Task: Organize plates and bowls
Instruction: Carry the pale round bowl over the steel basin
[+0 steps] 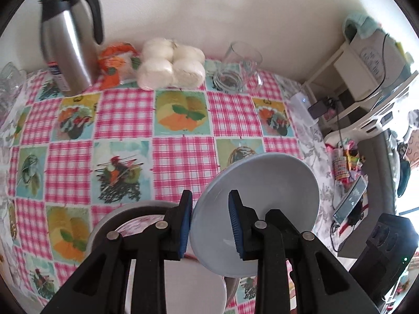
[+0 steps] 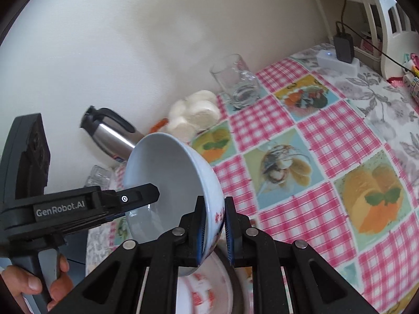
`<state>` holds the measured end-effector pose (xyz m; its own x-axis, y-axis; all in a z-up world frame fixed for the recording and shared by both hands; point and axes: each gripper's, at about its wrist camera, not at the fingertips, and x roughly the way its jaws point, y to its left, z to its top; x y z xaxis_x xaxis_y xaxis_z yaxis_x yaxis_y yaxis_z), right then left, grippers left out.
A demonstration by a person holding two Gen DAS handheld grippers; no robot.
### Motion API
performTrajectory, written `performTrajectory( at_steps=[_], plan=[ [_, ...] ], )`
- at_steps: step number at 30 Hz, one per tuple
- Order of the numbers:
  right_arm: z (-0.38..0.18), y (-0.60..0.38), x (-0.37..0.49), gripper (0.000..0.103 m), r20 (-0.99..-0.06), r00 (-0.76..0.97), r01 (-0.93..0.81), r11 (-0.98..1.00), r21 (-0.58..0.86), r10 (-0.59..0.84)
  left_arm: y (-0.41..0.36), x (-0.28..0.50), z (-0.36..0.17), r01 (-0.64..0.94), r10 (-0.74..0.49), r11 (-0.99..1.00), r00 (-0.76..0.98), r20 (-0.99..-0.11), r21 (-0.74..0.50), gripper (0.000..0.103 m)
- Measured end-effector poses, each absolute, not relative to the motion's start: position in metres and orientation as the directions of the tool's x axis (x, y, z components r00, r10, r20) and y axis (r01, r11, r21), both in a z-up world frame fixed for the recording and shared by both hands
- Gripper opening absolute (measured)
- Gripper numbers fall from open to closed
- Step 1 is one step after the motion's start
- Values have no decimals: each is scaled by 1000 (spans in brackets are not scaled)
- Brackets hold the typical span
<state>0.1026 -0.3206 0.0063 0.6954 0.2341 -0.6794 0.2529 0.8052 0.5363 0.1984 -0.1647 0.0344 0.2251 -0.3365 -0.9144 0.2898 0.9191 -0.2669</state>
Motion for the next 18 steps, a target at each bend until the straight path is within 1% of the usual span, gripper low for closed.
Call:
performTrajectory(
  at_steps=[6,9,14,18],
  plan=[
    [34,-290,87,15,-654,713,196,824,532,253,-135,177,72,288,-353,920,308,-883,-268,29],
    [39,-278,81,15,-656,708,180,832,525,260,-119,167,79,267,-361,922,327,-874,-281,29],
    [41,-257,71,15,-672,693,161,852,498,262,-101,150,76,237,-350,930,344,-871,-280,29],
    [35,-249,62,15,-688,676,161,858,487,264,-83,137,63,200,-394,918,333,-857,-344,29]
  ],
)
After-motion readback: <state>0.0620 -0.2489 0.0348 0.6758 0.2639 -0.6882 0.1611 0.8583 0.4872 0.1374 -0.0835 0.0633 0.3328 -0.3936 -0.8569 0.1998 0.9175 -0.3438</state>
